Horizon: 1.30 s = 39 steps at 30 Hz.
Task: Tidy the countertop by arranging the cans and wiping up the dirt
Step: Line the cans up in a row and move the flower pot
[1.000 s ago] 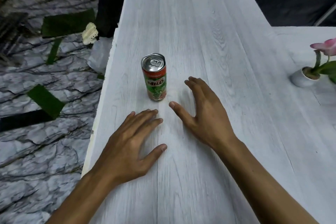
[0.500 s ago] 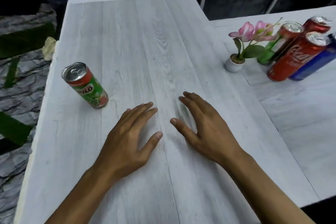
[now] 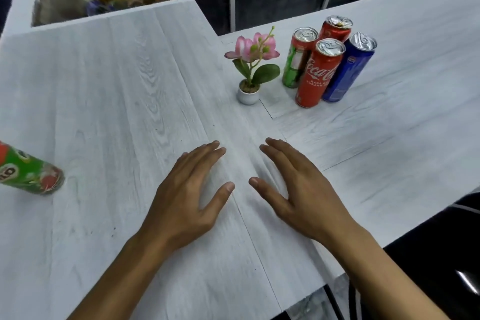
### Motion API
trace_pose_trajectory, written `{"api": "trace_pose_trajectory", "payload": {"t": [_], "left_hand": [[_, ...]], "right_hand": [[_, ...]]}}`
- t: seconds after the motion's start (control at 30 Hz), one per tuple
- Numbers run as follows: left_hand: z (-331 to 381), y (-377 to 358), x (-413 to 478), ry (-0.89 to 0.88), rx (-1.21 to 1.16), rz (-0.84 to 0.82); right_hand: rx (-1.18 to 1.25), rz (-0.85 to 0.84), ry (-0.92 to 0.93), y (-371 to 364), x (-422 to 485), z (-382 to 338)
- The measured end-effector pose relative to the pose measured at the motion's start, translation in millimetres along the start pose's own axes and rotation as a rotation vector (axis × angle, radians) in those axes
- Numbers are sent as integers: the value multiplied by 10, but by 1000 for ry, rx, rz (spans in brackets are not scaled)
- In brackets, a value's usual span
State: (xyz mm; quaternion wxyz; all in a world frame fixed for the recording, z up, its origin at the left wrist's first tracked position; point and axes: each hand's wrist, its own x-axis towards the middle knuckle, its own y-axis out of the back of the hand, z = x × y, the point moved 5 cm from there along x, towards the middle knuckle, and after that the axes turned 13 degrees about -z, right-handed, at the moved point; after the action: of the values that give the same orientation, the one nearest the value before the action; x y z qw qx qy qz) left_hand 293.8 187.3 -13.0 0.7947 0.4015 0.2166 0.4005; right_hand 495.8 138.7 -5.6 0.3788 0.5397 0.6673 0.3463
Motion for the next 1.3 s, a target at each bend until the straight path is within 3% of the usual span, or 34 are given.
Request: {"api": "trace_pose_trajectory", "payload": {"t": [0.67, 0.83, 1.03, 1.3], "left_hand": [[856, -676, 910, -138, 47, -101], [986, -746, 1224, -78, -43, 0], [1017, -770, 1697, 105, -488, 196], [1052, -825, 2149, 138, -508, 279]], "right_hand": [[-2, 120, -92, 490, -297, 1089], [26, 208, -147, 748, -221, 1399], [84, 321, -174, 1079, 29, 1728], [301, 344, -187, 1167, 608, 2053]]}}
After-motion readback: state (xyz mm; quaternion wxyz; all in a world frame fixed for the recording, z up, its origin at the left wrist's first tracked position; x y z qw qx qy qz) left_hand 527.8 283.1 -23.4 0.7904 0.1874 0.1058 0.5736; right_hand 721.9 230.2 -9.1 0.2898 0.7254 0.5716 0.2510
